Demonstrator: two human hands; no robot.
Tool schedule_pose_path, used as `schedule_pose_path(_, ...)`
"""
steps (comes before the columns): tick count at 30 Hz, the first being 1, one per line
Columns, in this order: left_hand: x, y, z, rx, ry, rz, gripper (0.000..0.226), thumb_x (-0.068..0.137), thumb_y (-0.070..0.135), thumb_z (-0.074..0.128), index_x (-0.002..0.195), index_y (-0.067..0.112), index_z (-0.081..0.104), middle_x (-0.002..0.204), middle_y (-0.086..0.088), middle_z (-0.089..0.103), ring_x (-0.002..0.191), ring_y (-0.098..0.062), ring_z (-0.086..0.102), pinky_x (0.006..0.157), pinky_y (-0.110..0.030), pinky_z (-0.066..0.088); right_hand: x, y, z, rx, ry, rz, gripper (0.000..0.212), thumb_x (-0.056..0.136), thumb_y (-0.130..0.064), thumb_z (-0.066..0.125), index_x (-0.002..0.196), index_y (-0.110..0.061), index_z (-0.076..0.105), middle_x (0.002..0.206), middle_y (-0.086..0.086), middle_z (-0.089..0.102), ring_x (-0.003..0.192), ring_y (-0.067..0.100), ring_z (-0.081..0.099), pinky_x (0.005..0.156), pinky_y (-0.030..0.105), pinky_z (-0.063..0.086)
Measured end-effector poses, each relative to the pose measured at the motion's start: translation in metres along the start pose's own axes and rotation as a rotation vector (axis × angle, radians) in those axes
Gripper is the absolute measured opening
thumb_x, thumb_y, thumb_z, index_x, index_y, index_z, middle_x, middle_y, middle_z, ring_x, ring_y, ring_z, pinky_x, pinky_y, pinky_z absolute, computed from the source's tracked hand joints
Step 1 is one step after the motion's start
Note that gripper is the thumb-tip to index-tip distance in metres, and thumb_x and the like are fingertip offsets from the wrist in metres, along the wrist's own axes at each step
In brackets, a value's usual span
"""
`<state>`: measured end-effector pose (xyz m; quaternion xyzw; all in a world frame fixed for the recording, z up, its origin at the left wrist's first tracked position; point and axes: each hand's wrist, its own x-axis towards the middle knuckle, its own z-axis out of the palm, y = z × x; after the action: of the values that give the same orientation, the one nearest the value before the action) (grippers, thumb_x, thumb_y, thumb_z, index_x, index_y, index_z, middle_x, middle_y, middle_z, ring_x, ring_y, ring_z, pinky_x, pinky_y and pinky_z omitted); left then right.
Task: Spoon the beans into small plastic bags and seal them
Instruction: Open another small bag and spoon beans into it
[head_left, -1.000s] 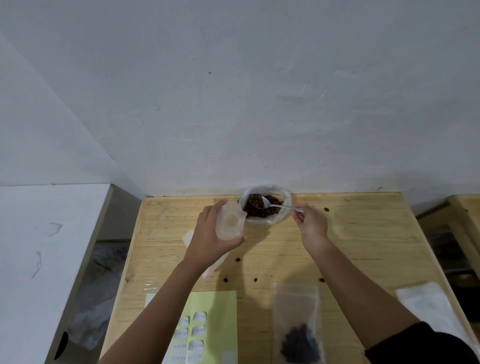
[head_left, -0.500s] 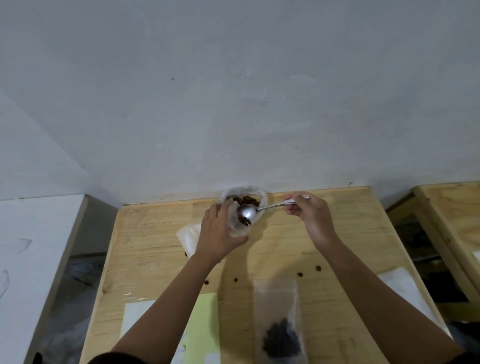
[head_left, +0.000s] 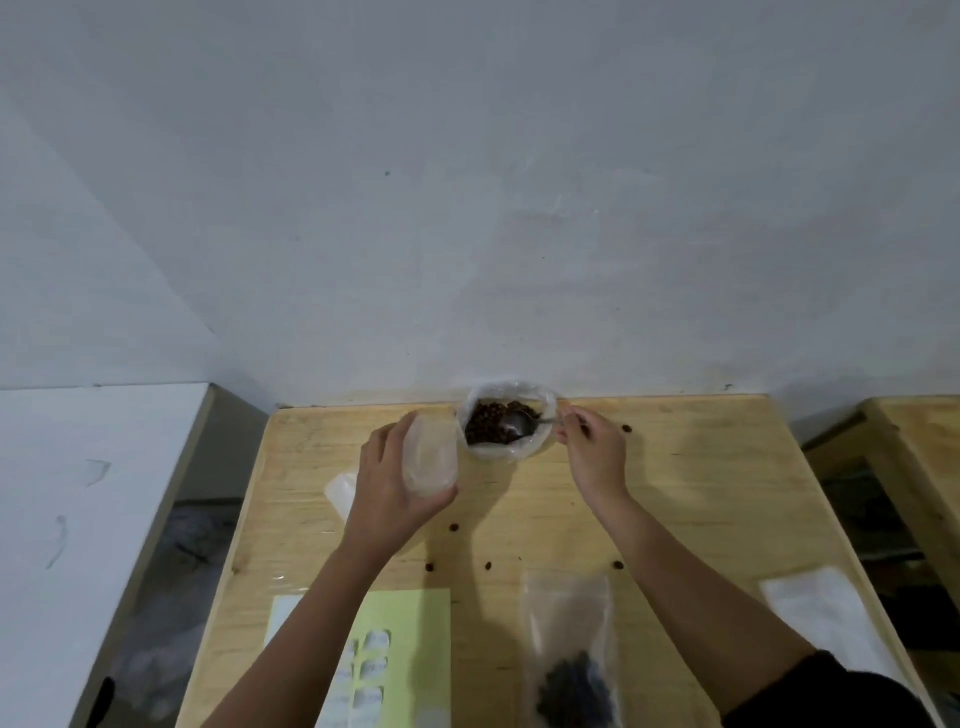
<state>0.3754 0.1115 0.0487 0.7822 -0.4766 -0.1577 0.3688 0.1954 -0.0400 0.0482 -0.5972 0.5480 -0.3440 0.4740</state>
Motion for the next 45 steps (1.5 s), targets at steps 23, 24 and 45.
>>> schedule_pose_path(23,0.009,0.012,0.033,0.131,-0.181,-0.049,0.098,0.064,0.038,0.081,0.144,0.019,0.028,0.133,-0.006,0.037,0.122,-0.023,0.034,0.102,-0.03,0.031,-0.02,-0.016,-0.051,0.624,0.083,0.391,0.012,0.09,0.001,0.055,0.084,0.004,0.064,0.082,0.014,0.063,0.074,0.021,0.064,0.064,0.016,0.057)
schedule_pose_path(24,0.012,0.017,0.038,0.122,-0.194,-0.039,0.099,0.063,0.039,0.081,0.144,0.02,0.029,0.132,-0.006,0.037,0.122,-0.023,0.034,0.103,-0.031,0.032,-0.024,-0.018,-0.058,0.601,0.059,0.364,0.012,0.09,0.0,0.055,0.086,0.005,0.065,0.081,0.014,0.064,0.073,0.021,0.065,0.064,0.015,0.056)
schedule_pose_path(45,0.006,0.007,0.007,-0.096,-0.097,0.018,0.097,0.064,0.044,0.083,0.143,0.028,0.027,0.135,0.008,0.033,0.121,-0.003,0.028,0.095,-0.024,0.03,-0.021,-0.014,-0.017,0.105,0.037,0.019,0.022,0.093,-0.015,0.056,0.1,0.001,0.069,0.079,0.003,0.069,0.079,0.015,0.069,0.084,0.039,0.056)
